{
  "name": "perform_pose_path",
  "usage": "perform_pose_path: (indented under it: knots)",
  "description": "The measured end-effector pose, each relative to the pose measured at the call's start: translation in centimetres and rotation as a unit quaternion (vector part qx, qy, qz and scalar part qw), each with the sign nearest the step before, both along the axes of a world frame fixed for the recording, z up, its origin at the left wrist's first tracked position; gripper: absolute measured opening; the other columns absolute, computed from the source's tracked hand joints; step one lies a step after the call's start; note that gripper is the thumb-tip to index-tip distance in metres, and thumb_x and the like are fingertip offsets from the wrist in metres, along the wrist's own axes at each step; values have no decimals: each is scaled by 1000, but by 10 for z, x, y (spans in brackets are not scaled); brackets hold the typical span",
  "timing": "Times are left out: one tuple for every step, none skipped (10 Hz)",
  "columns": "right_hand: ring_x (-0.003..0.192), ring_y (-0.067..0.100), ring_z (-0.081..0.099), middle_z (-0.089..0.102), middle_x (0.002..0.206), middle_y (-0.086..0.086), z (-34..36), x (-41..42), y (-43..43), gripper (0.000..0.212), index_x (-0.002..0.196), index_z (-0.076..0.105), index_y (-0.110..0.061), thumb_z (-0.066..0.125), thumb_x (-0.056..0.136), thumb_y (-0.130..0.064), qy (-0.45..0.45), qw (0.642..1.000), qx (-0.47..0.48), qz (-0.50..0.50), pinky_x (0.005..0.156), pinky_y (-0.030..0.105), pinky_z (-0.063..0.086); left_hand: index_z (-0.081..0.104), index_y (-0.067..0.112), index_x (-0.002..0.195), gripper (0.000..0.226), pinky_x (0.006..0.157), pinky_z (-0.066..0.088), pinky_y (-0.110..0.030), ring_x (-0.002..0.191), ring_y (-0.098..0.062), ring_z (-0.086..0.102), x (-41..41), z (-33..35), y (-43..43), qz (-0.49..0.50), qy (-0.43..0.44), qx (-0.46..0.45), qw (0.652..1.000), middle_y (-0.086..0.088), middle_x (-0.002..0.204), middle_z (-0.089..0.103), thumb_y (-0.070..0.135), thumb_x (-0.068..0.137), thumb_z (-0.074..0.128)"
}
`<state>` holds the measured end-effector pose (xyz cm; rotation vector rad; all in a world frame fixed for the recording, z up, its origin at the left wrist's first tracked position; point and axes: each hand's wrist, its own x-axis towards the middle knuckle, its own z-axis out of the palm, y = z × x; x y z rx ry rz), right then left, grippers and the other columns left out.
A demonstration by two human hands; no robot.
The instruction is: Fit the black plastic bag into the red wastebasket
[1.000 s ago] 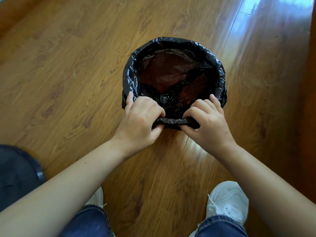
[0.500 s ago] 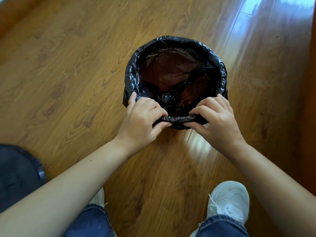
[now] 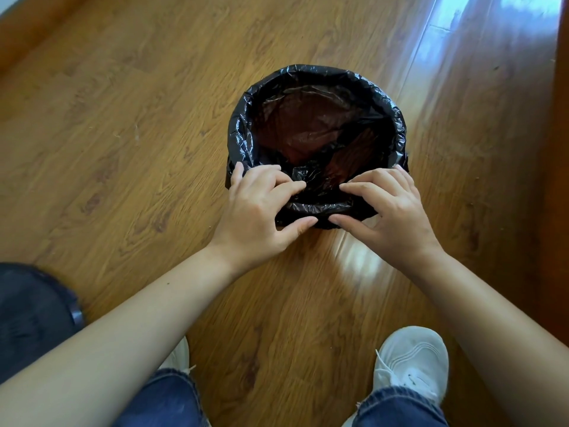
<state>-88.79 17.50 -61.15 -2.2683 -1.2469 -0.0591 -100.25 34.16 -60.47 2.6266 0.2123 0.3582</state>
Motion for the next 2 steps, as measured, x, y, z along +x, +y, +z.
perform_pose_path:
  knots:
    - [94, 26, 56, 64, 96, 9, 10, 1, 3, 34, 100, 65, -7, 64, 79, -34, -14, 1000, 20, -6, 96, 53, 37, 62, 10, 110, 45, 104, 15, -55, 116, -30, 48, 0, 9, 2, 9, -7, 24, 1000, -9, 106, 62, 42, 80, 51]
    - [94, 28, 57, 65, 96, 10, 21, 2, 9, 25, 100, 65, -5, 63, 82, -23, -42, 998, 41, -39, 93, 53, 40, 61, 9, 111, 44, 103, 17, -55, 116, -32, 49, -2, 20, 1, 42, 0, 34, 999, -12, 109, 62, 38, 82, 47]
